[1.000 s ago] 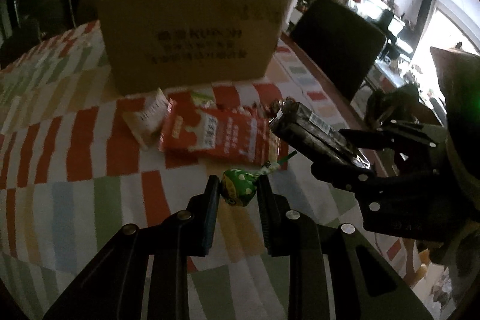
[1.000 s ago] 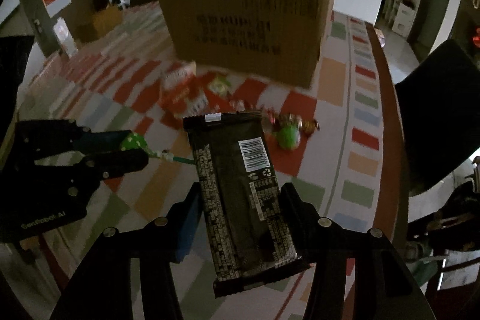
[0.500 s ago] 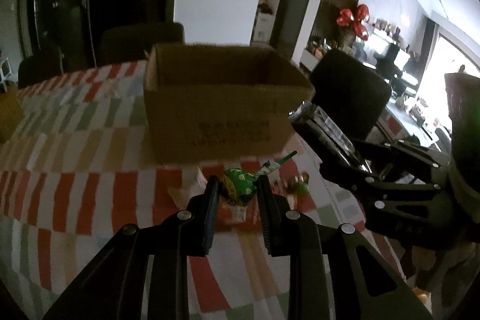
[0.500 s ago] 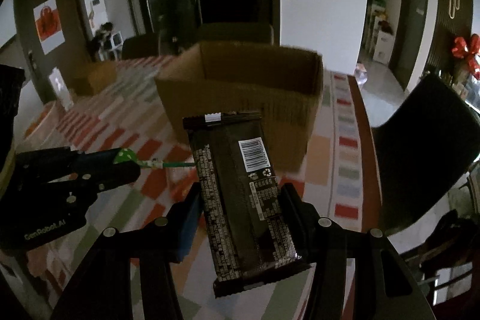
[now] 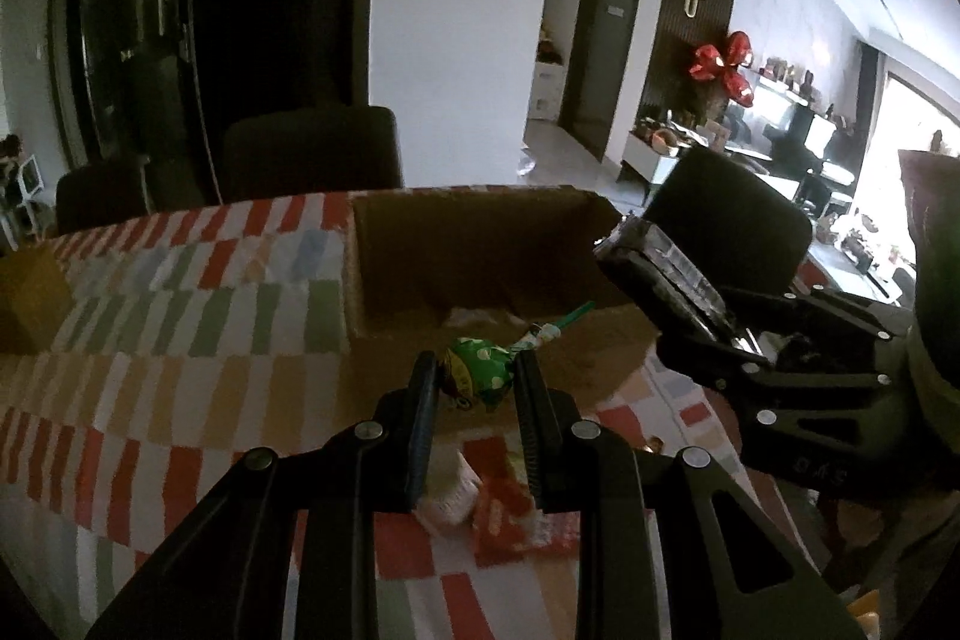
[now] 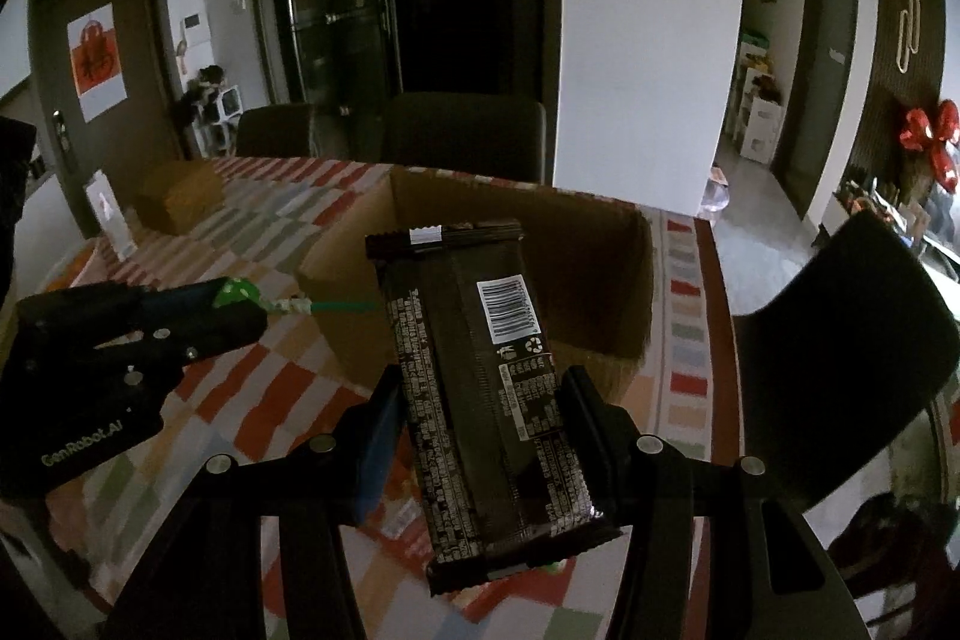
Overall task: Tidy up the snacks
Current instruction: 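Lift the chocolate pack and lollipop and carry both over the box, then open both tools to drop the pack and lollipop into the box, then move both empty tools back down to the remaining snacks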
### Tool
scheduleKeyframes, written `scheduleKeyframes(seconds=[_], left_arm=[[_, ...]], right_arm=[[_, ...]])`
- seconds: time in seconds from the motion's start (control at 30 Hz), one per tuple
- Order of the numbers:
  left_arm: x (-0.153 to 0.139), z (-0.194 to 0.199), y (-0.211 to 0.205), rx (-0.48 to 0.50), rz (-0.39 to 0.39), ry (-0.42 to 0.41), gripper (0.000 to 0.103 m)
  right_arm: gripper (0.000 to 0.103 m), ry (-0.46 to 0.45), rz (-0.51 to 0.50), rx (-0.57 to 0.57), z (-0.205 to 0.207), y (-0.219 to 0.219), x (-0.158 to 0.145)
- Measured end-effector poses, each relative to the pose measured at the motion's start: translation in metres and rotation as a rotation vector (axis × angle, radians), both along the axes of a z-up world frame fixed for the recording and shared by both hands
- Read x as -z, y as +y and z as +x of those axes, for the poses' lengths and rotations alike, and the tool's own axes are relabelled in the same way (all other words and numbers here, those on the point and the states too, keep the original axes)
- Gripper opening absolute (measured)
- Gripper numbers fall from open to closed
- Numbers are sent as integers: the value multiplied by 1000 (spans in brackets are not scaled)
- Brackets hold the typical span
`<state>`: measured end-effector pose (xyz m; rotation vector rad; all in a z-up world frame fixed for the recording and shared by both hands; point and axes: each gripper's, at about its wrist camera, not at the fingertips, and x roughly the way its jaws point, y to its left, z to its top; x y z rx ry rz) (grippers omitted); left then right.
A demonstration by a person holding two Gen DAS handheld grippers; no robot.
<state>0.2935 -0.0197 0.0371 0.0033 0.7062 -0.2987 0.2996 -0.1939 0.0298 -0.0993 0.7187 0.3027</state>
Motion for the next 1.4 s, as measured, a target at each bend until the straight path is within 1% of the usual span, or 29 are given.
scheduleKeyframes(seconds=[0.27,0.47,0.6,0.7,0.73,0.77,0.8,0.83,0.93,1.03,1.27,1.4], left_arm=[[-5,36,5,-16,-5,8,26],[0,68,3,-18,11,32,26],[8,87,1,-21,16,54,26],[12,101,-2,-16,30,72,28],[14,103,-2,-29,36,81,32],[15,104,-2,-31,32,84,35],[15,102,-1,-31,25,83,42],[15,99,0,-35,25,79,47],[14,87,-1,-31,41,54,49],[11,76,0,-23,35,45,52],[2,42,2,-4,29,30,55],[-1,23,2,3,22,22,56]], right_arm=[[53,13,-22,-27,38,9,-6],[53,39,-59,-50,70,14,-2],[54,59,-62,-44,91,12,4],[54,67,-57,-28,104,10,9],[54,63,-56,-17,107,9,9],[55,60,-58,-2,109,8,9],[59,57,-60,9,110,8,9],[63,51,-57,17,109,7,9],[63,28,-54,29,100,7,8],[63,12,-47,32,88,6,5],[63,-35,-18,58,51,3,-7],[63,-45,-15,73,32,2,-8]])
